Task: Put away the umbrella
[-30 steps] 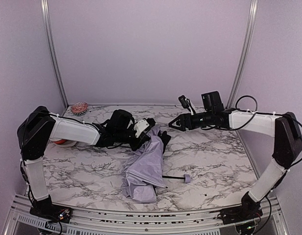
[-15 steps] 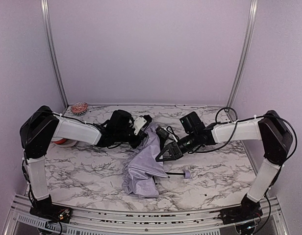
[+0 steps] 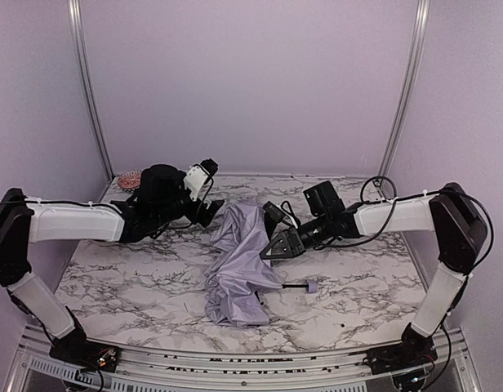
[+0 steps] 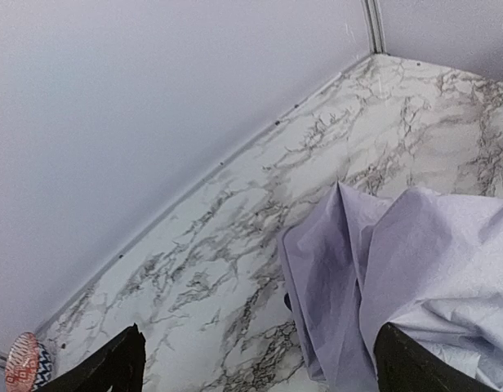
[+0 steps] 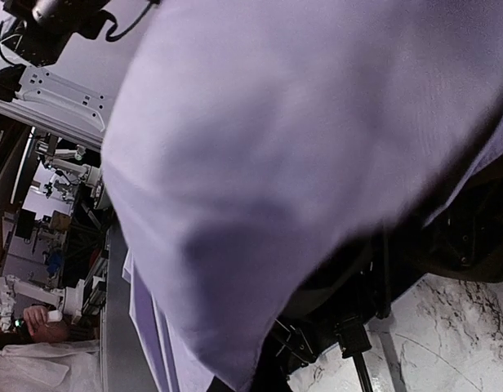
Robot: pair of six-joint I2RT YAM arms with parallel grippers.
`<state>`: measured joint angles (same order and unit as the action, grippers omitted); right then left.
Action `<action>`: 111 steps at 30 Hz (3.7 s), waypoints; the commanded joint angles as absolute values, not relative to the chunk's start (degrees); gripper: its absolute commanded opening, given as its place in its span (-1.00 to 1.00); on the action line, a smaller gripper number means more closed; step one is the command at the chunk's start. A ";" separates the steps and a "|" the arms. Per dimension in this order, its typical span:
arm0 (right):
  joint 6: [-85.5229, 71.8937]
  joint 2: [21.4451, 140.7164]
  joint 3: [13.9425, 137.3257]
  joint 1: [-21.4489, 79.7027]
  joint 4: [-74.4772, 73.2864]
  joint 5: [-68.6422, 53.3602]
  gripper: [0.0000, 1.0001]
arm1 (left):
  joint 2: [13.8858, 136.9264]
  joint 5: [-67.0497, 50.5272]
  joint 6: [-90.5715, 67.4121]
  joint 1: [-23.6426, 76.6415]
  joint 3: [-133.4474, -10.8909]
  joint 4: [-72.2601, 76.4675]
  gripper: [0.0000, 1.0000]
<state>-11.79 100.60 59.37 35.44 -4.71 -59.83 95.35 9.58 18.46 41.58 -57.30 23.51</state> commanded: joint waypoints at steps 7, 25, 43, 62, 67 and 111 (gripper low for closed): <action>-19.46 99.54 61.78 32.33 1.87 -55.83 -1.00 | 74.20 -6.16 31.41 55.21 -51.19 11.26 0.58; -21.43 99.77 61.64 31.75 2.80 -51.81 -1.00 | 94.01 -0.35 39.61 60.59 -61.01 -5.88 0.37; 47.87 73.55 33.00 33.30 8.56 -31.33 0.99 | 84.86 -9.34 35.13 56.82 -53.75 5.34 -1.00; 66.07 96.31 40.61 39.19 12.27 -10.86 0.07 | 77.85 -16.52 32.69 55.43 -50.21 8.47 -1.00; 69.06 99.06 42.66 39.94 6.91 -9.64 -0.38 | 77.25 -17.53 31.83 55.14 -51.08 9.90 -1.00; 36.43 67.90 33.19 40.70 25.90 -21.44 0.31 | 104.62 -18.84 16.57 42.20 -61.71 12.25 -1.00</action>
<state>53.56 68.79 29.26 45.36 15.09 -15.40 110.48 -14.48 14.57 41.95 -63.13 15.75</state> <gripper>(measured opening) 0.584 0.036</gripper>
